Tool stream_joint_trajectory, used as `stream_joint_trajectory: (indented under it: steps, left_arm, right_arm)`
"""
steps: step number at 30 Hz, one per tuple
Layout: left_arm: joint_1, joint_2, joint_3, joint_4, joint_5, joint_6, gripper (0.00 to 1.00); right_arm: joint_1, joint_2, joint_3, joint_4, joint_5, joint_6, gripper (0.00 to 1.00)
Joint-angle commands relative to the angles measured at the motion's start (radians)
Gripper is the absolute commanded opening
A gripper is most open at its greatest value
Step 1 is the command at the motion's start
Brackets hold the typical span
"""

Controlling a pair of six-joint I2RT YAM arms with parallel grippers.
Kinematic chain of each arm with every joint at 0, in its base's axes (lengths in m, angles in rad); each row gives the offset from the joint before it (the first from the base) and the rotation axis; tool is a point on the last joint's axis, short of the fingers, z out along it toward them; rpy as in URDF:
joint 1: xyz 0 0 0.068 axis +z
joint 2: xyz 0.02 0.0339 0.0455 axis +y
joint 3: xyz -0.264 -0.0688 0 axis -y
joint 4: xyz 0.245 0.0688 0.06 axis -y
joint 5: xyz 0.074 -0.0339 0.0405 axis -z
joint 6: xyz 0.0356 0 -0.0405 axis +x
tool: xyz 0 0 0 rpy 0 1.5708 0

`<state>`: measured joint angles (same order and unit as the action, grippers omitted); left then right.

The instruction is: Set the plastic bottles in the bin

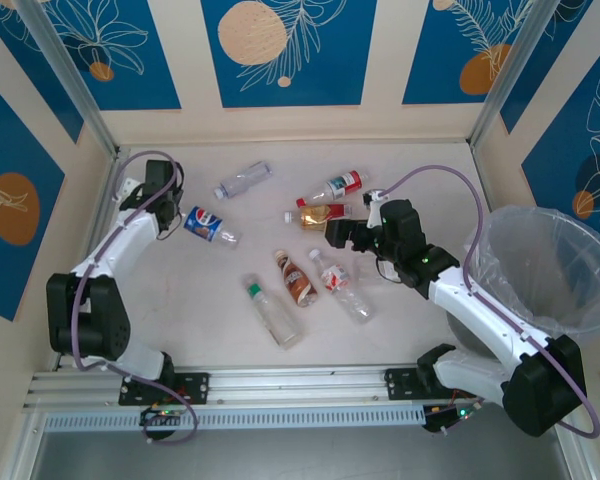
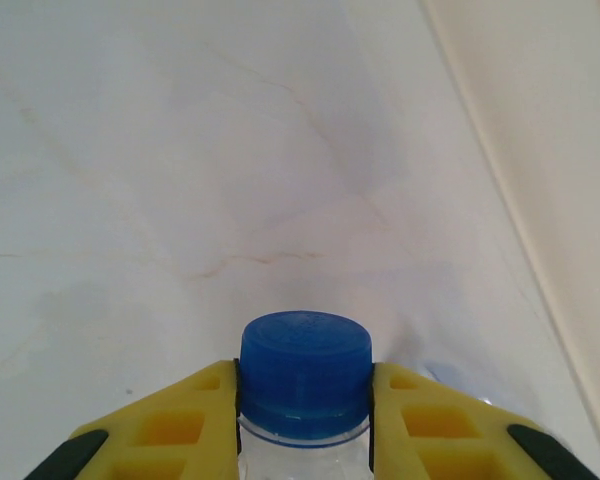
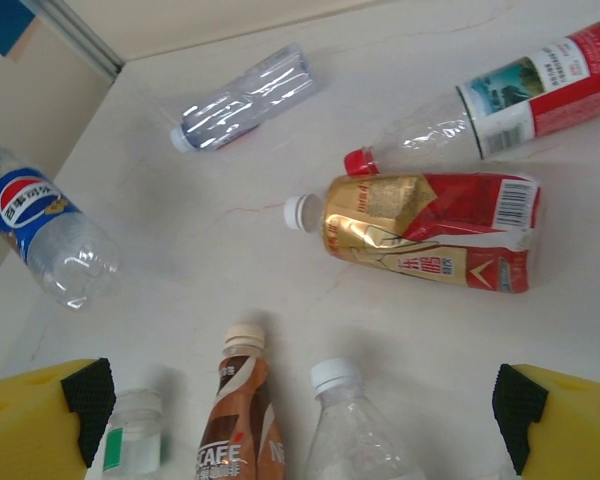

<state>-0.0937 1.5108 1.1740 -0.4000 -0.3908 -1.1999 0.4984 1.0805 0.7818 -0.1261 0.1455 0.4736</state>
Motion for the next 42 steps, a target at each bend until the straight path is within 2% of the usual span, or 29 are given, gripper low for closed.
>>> stream_joint_trajectory:
  steps: [1, 5, 8, 11, 13, 16, 20, 22, 25, 33, 42]
  left_arm:
    - [0.009, -0.028, 0.067, 0.008, 0.179, 0.201, 0.00]
    - [-0.006, -0.046, 0.086, 0.108, 0.419, 0.403, 0.00]
    - [-0.047, -0.074, 0.048, 0.224, 0.553, 0.504, 0.00]
    - [-0.106, -0.078, 0.073, 0.219, 0.617, 0.575, 0.00]
    - [-0.162, -0.074, 0.092, 0.210, 0.626, 0.615, 0.00]
    - [-0.254, -0.059, 0.111, 0.255, 0.701, 0.649, 0.00]
    - [-0.331, -0.027, 0.116, 0.368, 0.834, 0.607, 0.00]
    - [-0.359, -0.013, 0.129, 0.381, 0.838, 0.589, 0.00]
    - [-0.399, 0.010, 0.144, 0.397, 0.845, 0.572, 0.00]
    - [-0.452, 0.056, 0.173, 0.411, 0.862, 0.548, 0.00]
    - [-0.480, 0.088, 0.177, 0.436, 0.904, 0.551, 0.00]
  right_arm:
    - [0.006, -0.022, -0.019, 0.062, -0.051, -0.022, 0.99]
    - [0.004, -0.019, -0.018, 0.101, -0.134, -0.056, 0.99]
    - [-0.020, -0.004, 0.013, 0.100, -0.289, -0.054, 0.99]
    - [-0.024, 0.040, 0.086, 0.045, -0.373, -0.017, 0.99]
    - [-0.018, 0.069, 0.120, 0.022, -0.377, 0.003, 0.99]
    - [-0.001, 0.115, 0.125, 0.083, -0.401, 0.053, 0.99]
    - [0.002, 0.169, 0.129, 0.192, -0.521, 0.113, 0.99]
    - [0.006, 0.188, 0.141, 0.208, -0.545, 0.130, 0.99]
    - [0.032, 0.213, 0.148, 0.232, -0.544, 0.114, 0.99]
    - [0.078, 0.288, 0.147, 0.368, -0.422, 0.144, 1.00]
    - [0.169, 0.357, 0.120, 0.455, -0.216, 0.150, 0.94]
